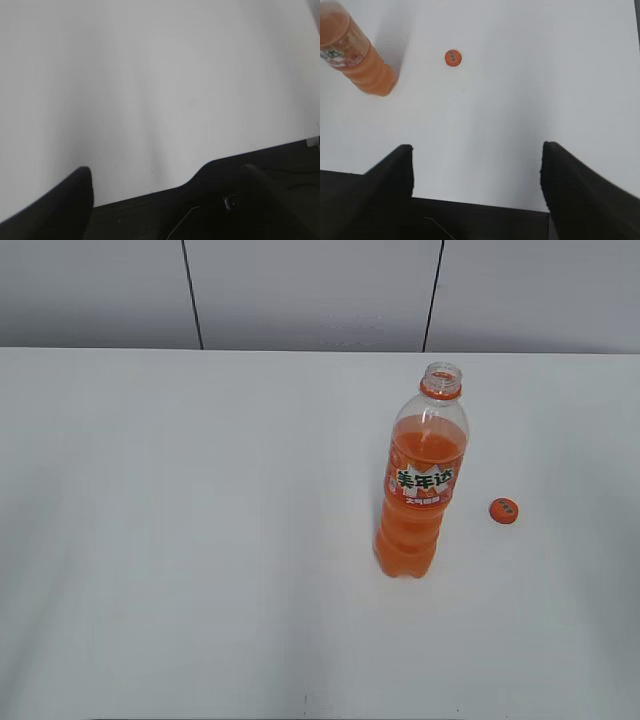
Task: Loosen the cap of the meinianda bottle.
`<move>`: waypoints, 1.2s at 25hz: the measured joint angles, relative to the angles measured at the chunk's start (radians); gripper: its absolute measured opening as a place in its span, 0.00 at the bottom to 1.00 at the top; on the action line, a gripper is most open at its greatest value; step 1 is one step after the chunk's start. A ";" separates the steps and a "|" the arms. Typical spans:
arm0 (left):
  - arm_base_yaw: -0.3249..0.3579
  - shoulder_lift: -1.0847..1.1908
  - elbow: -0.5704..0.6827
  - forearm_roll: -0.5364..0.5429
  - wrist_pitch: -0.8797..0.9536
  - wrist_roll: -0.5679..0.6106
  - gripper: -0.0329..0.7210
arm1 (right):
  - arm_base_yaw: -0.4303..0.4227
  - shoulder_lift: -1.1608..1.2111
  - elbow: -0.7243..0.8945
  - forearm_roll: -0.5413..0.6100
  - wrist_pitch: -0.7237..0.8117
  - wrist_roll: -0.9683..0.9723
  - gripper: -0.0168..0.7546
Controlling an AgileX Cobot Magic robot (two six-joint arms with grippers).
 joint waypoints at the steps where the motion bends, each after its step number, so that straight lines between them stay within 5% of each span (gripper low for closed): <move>1: 0.000 -0.058 0.029 -0.002 0.003 -0.002 0.76 | 0.000 -0.032 0.041 0.000 -0.011 0.000 0.79; 13: 0.000 -0.468 0.131 -0.017 -0.055 -0.005 0.76 | 0.000 -0.334 0.337 0.000 -0.019 0.000 0.79; 23: 0.000 -0.479 0.157 -0.023 -0.105 -0.004 0.69 | 0.000 -0.682 0.412 0.009 -0.057 -0.001 0.78; 30: 0.000 -0.479 0.157 -0.024 -0.106 -0.004 0.69 | 0.000 -0.703 0.413 0.009 -0.058 -0.001 0.78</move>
